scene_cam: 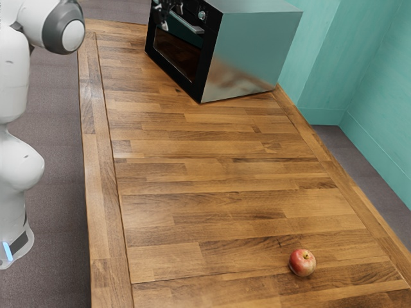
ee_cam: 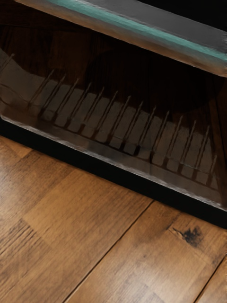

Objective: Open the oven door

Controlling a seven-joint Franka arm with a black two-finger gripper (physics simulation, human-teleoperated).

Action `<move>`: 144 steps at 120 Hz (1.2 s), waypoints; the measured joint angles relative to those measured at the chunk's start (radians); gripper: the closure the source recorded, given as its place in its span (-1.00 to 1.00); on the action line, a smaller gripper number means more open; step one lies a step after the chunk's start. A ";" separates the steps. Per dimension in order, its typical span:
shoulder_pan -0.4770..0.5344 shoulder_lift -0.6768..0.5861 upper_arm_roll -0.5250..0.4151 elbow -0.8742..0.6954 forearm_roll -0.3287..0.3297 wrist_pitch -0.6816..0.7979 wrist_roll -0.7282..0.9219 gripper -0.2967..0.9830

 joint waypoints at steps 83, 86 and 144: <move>0.010 0.035 -0.002 0.010 -0.043 0.000 0.036 -0.54; 0.012 0.040 -0.002 0.015 -0.045 0.000 0.037 -0.54; 0.020 0.021 -0.001 -0.040 -0.063 0.000 0.046 -0.54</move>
